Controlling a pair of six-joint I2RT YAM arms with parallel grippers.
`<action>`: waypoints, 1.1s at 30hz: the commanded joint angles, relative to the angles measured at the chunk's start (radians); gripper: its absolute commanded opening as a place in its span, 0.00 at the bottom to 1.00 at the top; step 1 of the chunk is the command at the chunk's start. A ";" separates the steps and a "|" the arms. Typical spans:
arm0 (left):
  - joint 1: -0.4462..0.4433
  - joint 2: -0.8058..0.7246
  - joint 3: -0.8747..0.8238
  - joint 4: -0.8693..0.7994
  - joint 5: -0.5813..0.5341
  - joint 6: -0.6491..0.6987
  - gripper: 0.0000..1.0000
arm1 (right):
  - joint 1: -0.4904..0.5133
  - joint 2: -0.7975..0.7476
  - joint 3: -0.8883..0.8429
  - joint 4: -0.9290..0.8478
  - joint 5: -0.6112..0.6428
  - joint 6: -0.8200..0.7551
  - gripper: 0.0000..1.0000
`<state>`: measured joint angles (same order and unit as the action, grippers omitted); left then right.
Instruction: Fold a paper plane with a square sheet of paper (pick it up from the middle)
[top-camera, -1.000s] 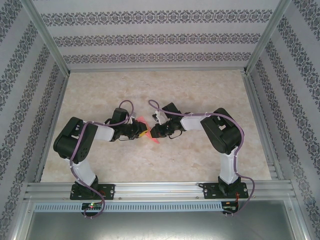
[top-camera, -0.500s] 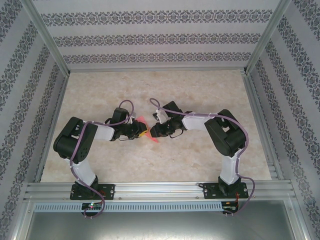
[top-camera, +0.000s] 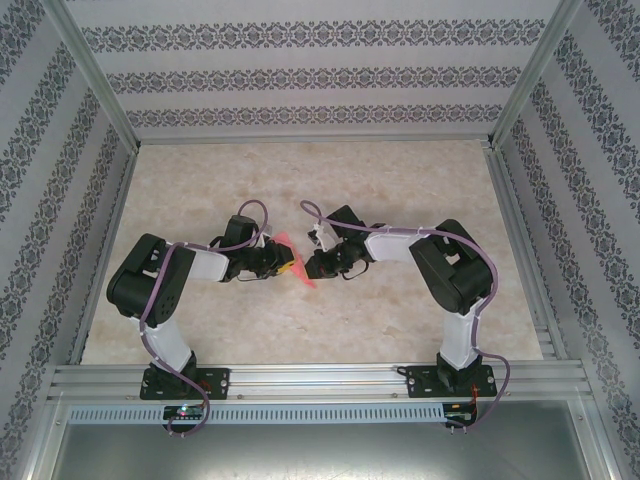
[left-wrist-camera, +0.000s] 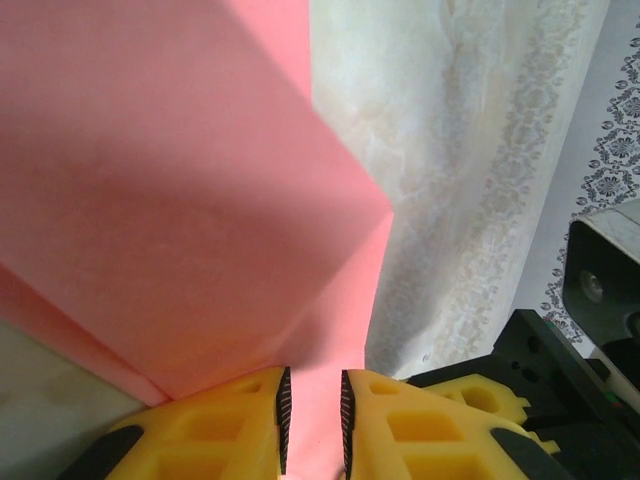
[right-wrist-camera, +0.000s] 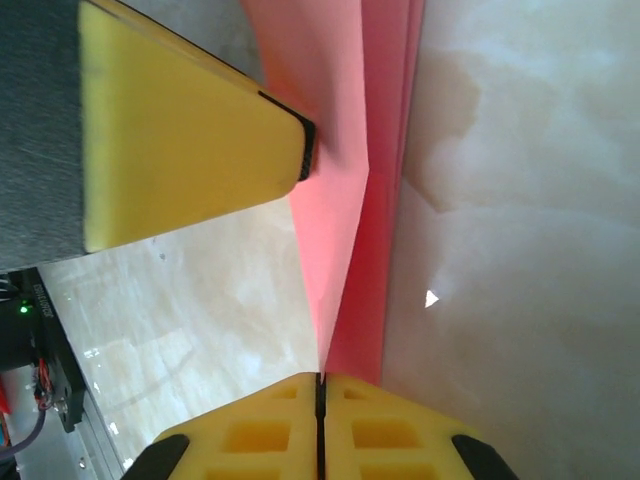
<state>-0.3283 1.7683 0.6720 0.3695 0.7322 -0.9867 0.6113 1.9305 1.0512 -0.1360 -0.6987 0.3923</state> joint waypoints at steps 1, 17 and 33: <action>-0.009 0.010 0.001 -0.030 -0.013 0.023 0.24 | 0.010 0.035 -0.002 -0.029 0.020 -0.023 0.07; -0.010 0.009 0.001 -0.041 -0.024 0.023 0.24 | 0.007 -0.041 -0.018 -0.060 0.019 -0.035 0.16; -0.011 0.013 0.003 -0.046 -0.023 0.026 0.24 | 0.011 0.004 -0.029 -0.072 0.039 -0.038 0.10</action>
<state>-0.3283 1.7683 0.6720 0.3634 0.7288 -0.9863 0.6132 1.9026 1.0134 -0.1833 -0.6804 0.3805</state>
